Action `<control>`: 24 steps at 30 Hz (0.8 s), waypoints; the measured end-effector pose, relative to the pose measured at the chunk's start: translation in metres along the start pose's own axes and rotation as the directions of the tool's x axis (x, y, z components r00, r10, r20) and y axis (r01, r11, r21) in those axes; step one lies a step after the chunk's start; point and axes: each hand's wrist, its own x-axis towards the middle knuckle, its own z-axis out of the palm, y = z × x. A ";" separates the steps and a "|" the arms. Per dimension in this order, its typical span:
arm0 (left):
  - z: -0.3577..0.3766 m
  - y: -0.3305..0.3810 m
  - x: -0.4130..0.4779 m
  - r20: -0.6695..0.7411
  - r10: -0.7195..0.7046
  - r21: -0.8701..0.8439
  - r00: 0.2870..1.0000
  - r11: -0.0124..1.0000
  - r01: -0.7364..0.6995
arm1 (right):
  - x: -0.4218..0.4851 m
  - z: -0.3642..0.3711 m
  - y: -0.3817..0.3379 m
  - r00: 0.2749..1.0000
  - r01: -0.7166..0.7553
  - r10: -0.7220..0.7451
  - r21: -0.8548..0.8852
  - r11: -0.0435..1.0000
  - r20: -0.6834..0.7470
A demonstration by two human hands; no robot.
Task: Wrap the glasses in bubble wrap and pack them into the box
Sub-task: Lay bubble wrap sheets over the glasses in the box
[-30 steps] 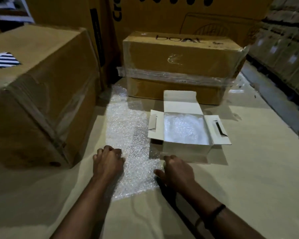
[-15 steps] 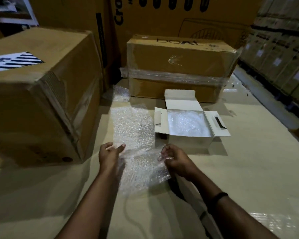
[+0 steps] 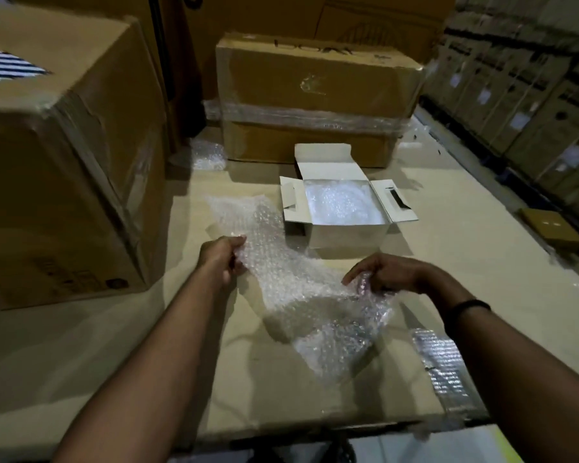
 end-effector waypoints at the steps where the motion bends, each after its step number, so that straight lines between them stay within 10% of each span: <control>1: 0.004 -0.004 -0.005 -0.016 0.040 0.043 0.999 0.998 -0.040 | 0.000 -0.005 0.004 0.999 -0.032 0.029 -0.054 0.998 -0.044; 8: 0.019 -0.056 -0.034 -0.046 0.271 0.127 0.961 0.956 -0.264 | 0.009 -0.033 0.042 0.858 -0.250 0.058 -0.316 0.915 -0.511; 12: 0.031 -0.082 -0.037 -0.099 0.280 0.099 0.955 0.958 -0.271 | 0.005 -0.011 0.049 0.650 -0.390 -0.224 -0.571 0.723 -0.726; 14: 0.035 -0.090 -0.036 -0.148 0.268 0.107 0.952 0.961 -0.254 | -0.001 0.014 0.045 0.579 -0.340 -0.261 -0.520 0.784 -0.772; 18: 0.040 -0.099 -0.035 -0.240 0.352 0.159 0.904 0.933 -0.322 | -0.013 0.082 0.052 0.721 -0.252 -0.002 -0.264 0.931 -0.693; 24: 0.049 -0.094 -0.054 -0.299 0.325 -0.049 0.897 0.934 -0.354 | -0.018 0.060 0.102 0.901 -0.154 -0.083 -0.493 0.856 -0.427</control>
